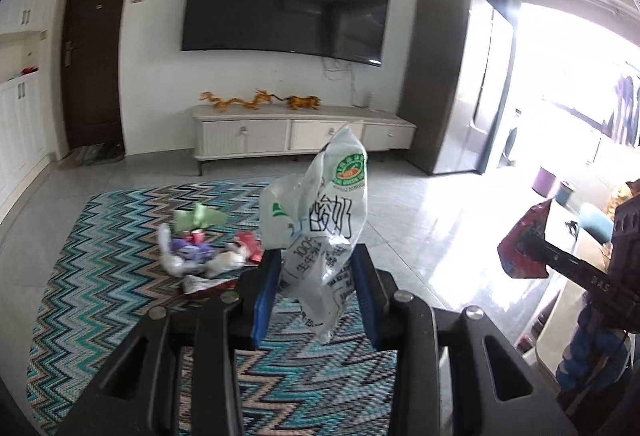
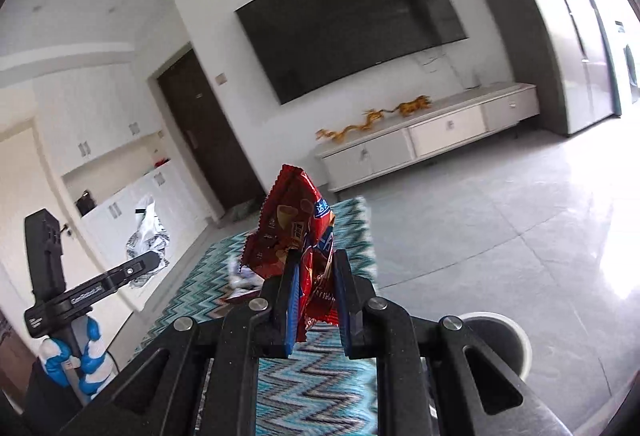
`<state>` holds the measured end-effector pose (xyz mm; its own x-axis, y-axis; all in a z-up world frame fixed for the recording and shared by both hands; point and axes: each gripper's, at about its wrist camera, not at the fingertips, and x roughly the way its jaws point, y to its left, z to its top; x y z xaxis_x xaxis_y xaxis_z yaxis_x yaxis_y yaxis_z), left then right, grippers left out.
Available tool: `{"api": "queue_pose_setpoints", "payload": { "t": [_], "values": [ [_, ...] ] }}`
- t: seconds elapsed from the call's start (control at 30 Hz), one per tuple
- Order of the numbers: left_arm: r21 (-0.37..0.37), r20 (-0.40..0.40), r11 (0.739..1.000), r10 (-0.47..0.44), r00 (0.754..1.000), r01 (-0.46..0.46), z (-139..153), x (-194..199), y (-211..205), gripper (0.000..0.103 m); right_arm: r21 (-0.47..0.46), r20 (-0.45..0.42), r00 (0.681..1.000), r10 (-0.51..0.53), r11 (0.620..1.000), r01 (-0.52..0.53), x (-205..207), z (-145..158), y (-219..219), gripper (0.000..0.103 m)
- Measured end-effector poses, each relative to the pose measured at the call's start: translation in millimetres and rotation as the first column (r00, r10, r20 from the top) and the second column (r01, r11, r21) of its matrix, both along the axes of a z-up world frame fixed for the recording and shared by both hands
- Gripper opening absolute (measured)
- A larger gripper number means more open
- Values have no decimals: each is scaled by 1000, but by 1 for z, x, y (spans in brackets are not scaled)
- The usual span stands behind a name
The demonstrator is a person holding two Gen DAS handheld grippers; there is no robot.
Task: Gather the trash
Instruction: 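Carry the red chip bag and white plastic bag over the white bin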
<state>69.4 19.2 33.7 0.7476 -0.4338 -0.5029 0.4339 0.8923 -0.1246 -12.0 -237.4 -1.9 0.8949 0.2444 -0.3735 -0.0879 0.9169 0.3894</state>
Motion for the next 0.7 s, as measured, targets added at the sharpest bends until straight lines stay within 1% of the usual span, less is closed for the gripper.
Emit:
{"api": "queue_pose_setpoints", "payload": {
  "t": [0.1, 0.27, 0.37, 0.53, 0.7],
  "values": [
    [20, -18, 998, -58, 998, 59, -7, -1, -31, 35, 9, -13, 999, -49, 999, 50, -6, -7, -18, 15],
    [62, -92, 987, -143, 985, 149, -34, 12, -85, 35, 35, -73, 988, -135, 990, 138, -2, -29, -51, 15],
    [76, -155, 977, -184, 971, 198, -55, 24, -118, 35, 45, -128, 976, -176, 982, 183, 5, -48, -68, 16],
    [106, -228, 958, -237, 944, 266, -84, 42, -160, 35, 48, -213, 958, -194, 977, 208, 23, -81, -90, 16],
    [139, -308, 934, -276, 910, 330, -119, 64, -198, 36, 61, -301, 931, -206, 970, 235, 43, -116, -108, 18]
  ]
}}
